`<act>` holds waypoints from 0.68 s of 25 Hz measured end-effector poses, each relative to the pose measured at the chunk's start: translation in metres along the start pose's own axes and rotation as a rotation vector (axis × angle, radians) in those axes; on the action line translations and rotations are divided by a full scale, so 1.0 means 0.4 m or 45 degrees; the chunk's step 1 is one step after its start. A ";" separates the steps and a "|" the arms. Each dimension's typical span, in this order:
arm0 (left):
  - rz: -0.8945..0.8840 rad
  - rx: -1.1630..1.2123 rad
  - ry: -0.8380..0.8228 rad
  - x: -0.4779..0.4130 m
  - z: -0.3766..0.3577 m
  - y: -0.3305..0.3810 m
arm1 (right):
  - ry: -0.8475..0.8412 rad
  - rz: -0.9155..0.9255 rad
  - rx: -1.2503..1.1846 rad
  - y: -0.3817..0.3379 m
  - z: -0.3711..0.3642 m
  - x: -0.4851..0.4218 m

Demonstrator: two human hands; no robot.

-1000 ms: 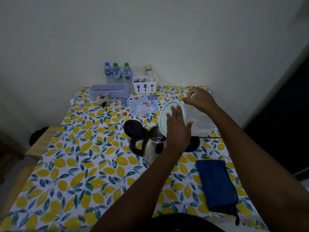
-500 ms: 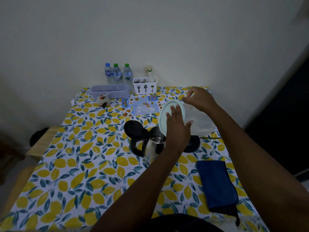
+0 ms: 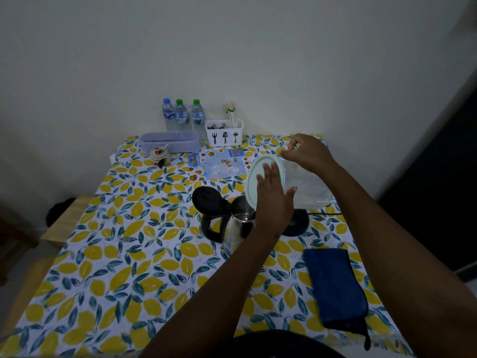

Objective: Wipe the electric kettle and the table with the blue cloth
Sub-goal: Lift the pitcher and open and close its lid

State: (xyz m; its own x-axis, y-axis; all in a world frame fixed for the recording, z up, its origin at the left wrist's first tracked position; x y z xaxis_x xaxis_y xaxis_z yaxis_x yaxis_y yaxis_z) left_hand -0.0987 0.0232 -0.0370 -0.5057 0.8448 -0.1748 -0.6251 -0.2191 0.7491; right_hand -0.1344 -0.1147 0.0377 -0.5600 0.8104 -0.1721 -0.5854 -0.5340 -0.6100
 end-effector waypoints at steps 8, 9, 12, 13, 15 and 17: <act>-0.088 -0.119 -0.070 -0.007 -0.019 -0.001 | 0.037 -0.099 -0.148 0.073 -0.010 0.014; -0.123 -0.183 -0.084 -0.007 -0.026 0.004 | 0.048 -0.130 -0.199 0.096 -0.013 0.022; -0.227 -0.349 -0.152 -0.005 -0.063 0.014 | 0.103 -0.205 -0.366 0.178 -0.022 0.047; -0.246 -0.387 -0.181 -0.005 -0.079 0.017 | 0.121 -0.223 -0.432 0.207 -0.025 0.055; -0.281 -0.494 -0.235 -0.009 -0.116 0.030 | 0.149 -0.293 -0.575 0.270 -0.030 0.070; -0.298 -0.592 -0.298 -0.012 -0.162 0.042 | 0.171 -0.385 -0.694 0.341 -0.039 0.088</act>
State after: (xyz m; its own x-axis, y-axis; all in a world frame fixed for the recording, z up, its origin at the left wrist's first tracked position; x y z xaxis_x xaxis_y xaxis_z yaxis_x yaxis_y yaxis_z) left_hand -0.1453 -0.0162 -0.0648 -0.2104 0.9707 -0.1164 -0.9274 -0.1605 0.3379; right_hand -0.2249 -0.1553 -0.0638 -0.3176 0.9482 -0.0042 -0.3041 -0.1060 -0.9467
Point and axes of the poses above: each hand's wrist, its own x-axis away from the middle knuckle, its own z-axis out of the back of the hand, y = z × x, the point moved 9 cm from there along -x, towards the middle knuckle, and after that the axes turned 4 degrees about -x, right-handed, at the moved point
